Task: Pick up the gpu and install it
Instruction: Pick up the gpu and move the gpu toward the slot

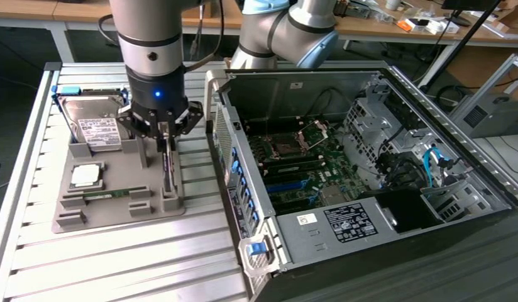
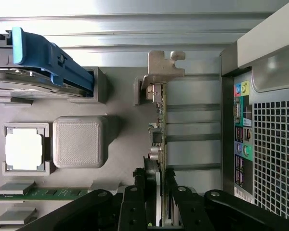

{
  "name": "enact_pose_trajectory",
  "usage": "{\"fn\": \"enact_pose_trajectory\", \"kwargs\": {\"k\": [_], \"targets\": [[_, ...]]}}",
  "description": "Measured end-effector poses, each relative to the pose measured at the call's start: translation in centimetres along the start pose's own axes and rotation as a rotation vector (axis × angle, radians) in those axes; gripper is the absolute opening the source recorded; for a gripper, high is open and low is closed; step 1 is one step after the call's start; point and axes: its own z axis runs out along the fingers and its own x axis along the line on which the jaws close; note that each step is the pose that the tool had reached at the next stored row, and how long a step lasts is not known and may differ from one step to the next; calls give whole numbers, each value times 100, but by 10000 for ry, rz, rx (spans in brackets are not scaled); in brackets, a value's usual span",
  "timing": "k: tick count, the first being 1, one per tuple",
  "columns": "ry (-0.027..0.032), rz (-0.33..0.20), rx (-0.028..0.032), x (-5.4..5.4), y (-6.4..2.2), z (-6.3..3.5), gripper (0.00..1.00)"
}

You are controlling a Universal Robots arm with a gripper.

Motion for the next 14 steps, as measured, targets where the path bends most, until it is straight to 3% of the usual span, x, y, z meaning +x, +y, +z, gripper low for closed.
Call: {"fn": "enact_pose_trajectory", "kwargs": {"k": [14], "targets": [[0,1,0,-3,4,-125,27]]}}
